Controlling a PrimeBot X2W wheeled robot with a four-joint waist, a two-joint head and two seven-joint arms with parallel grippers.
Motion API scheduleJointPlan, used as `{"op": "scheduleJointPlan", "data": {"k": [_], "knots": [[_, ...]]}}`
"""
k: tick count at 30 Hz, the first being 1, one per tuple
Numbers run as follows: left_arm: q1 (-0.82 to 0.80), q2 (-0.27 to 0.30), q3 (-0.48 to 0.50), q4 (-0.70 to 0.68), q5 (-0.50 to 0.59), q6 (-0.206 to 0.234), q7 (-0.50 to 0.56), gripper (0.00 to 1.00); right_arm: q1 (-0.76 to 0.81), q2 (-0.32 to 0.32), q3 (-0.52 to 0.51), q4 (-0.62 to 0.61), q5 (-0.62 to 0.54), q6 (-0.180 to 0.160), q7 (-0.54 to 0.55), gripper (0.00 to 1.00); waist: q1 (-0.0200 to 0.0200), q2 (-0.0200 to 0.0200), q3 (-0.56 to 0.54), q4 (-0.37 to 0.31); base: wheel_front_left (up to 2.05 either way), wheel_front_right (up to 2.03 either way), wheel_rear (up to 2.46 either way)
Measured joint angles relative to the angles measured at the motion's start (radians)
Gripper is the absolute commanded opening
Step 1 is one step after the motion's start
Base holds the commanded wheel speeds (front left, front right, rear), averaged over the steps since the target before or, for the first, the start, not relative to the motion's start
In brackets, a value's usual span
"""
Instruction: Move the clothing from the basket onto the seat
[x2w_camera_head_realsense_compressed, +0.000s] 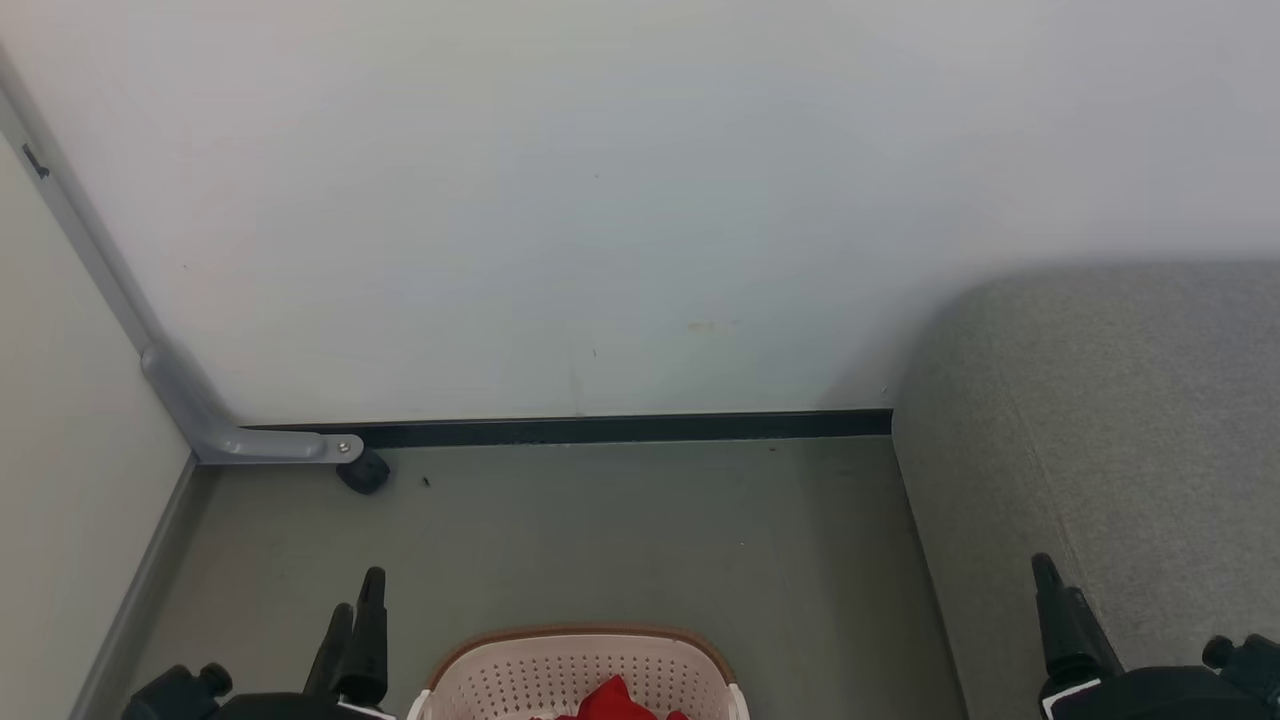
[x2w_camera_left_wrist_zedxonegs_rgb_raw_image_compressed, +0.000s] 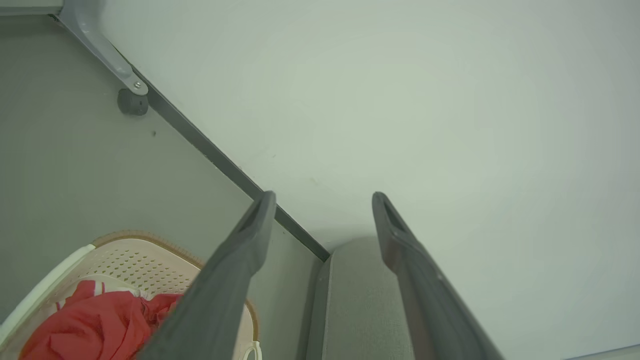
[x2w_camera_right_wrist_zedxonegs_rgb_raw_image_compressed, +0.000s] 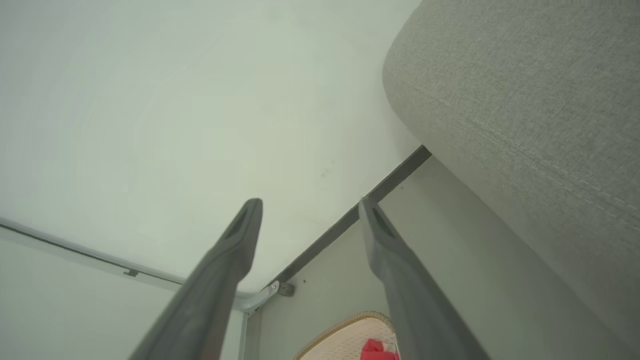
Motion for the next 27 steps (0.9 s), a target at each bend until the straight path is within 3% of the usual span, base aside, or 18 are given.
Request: {"op": "scheduleJointPlan", "data": {"k": [27], "knots": [[-0.001,0.041,-0.143,0.007,0.483,0.07,-0.098,1.0,-0.014,-0.063,0.166,0.036,-0.401,-0.069,-0.097,1.0,0.0,0.0,-0.018,0.002,0.0,0.0,0.0]]}}
